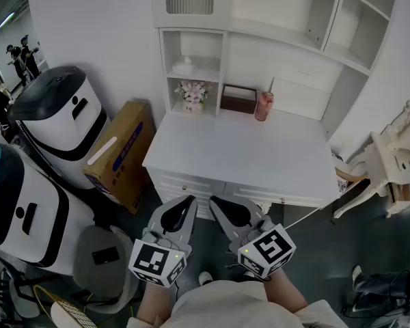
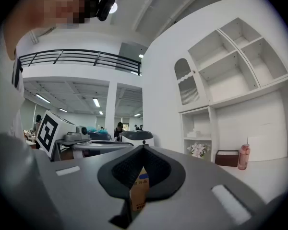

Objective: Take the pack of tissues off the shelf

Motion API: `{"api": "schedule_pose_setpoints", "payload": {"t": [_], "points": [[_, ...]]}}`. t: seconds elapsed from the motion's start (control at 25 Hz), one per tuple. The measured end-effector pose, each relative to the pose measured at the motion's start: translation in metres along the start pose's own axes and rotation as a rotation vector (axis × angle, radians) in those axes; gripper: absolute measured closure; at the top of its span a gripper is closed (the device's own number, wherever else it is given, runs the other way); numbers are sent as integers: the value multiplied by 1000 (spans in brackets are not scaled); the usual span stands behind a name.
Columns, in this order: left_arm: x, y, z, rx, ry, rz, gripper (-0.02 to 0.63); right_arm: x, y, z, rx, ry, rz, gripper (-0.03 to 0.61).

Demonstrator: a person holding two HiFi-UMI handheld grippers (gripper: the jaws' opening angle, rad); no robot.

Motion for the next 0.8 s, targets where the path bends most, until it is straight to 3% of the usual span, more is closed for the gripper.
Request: {"api": "schedule_pose_setpoints", "payload": {"t": [0.8], "points": [[-7,7,-5,26,7,10,614,4,6,-4,23,-1,-16,580]]}}
Point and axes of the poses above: the fingertips, and each gripper's own axes: y forward along the fingers, x to its right, z out of its top, the point moved 7 cm from there along -y, backward along the fingers, and after that the axes turned 6 degrees about z, right-handed, at the moved point
